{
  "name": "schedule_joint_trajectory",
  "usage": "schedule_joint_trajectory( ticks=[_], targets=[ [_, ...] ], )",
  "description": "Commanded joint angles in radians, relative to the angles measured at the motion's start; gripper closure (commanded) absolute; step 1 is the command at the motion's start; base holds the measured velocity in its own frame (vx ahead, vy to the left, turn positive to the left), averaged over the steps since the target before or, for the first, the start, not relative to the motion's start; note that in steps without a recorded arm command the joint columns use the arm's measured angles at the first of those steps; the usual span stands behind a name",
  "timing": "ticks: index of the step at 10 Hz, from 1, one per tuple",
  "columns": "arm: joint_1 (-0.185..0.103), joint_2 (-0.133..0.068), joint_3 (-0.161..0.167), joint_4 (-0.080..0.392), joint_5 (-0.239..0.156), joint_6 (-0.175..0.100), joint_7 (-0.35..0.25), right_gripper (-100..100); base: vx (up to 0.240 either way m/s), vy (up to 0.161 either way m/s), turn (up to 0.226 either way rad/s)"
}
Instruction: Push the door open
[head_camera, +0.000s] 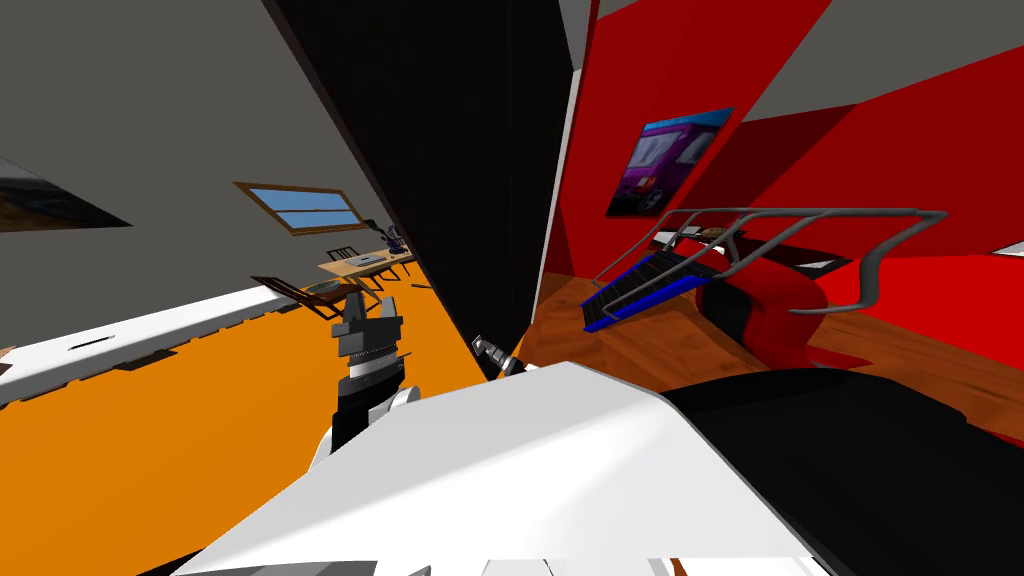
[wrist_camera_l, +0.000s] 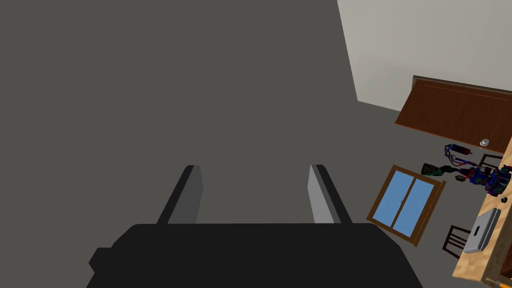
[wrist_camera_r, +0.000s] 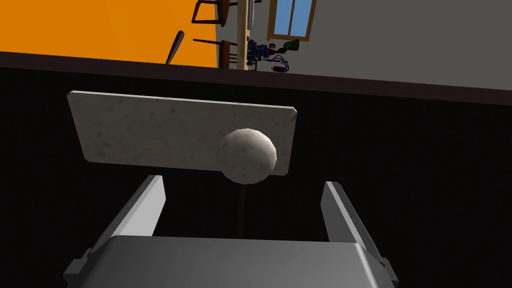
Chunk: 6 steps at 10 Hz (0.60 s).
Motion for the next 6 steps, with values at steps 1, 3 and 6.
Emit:
schedule_joint_trajectory(
  ticks=[1, 3, 6],
  targets=[
    [-0.002, 0.014, -0.006, 0.001, 0.000, 0.004, 0.003, -100, 0.175, 0.151, 0.030],
    [-0.005, 0.009, -0.004, 0.006, 0.000, 0.001, 0.000, 100, 0.030, 0.031, -0.002],
    [-0.005, 0.009, -0.004, 0.006, 0.000, 0.001, 0.000, 100, -0.017, -0.021, 0.001]
  ],
)
